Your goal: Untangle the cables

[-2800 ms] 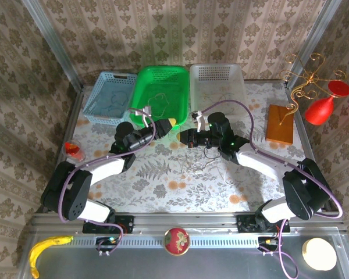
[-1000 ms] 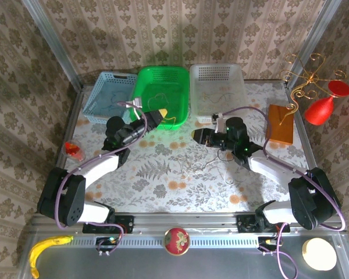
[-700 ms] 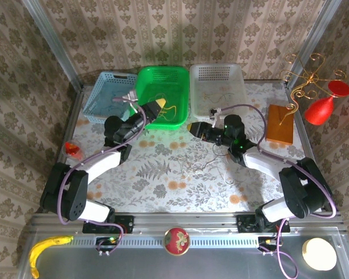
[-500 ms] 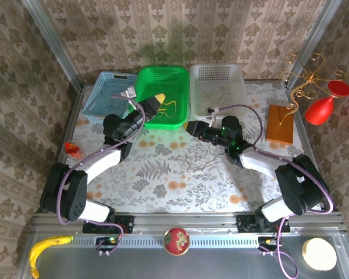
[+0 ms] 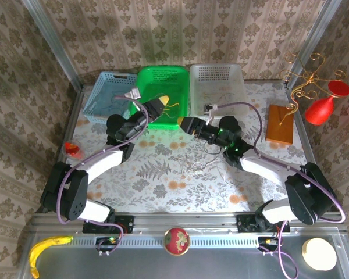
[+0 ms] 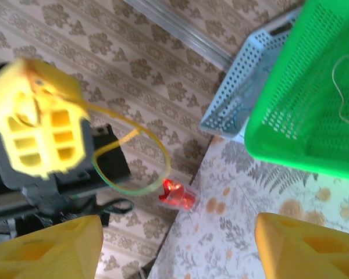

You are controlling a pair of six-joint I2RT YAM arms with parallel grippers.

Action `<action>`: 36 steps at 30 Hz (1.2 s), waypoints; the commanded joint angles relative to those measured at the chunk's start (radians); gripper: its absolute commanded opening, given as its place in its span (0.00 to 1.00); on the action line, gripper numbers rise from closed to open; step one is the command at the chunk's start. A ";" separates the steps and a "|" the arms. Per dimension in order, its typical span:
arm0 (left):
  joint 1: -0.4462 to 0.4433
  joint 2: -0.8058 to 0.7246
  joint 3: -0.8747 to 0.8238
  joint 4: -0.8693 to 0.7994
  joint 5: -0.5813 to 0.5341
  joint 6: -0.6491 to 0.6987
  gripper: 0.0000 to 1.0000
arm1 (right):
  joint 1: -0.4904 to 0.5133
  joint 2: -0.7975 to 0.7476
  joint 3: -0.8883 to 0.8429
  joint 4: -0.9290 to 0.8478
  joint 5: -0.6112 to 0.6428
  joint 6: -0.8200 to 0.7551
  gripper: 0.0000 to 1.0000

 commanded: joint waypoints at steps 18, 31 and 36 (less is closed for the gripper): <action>-0.031 0.001 0.026 0.012 0.002 0.028 0.00 | 0.031 0.174 0.158 -0.005 0.201 -0.027 0.65; -0.036 -0.015 0.052 0.007 -0.002 0.015 0.00 | 0.049 0.272 0.082 0.029 0.332 -0.004 0.51; -0.037 -0.021 0.061 0.006 -0.002 0.012 0.00 | 0.048 0.284 0.057 0.038 0.346 -0.002 0.47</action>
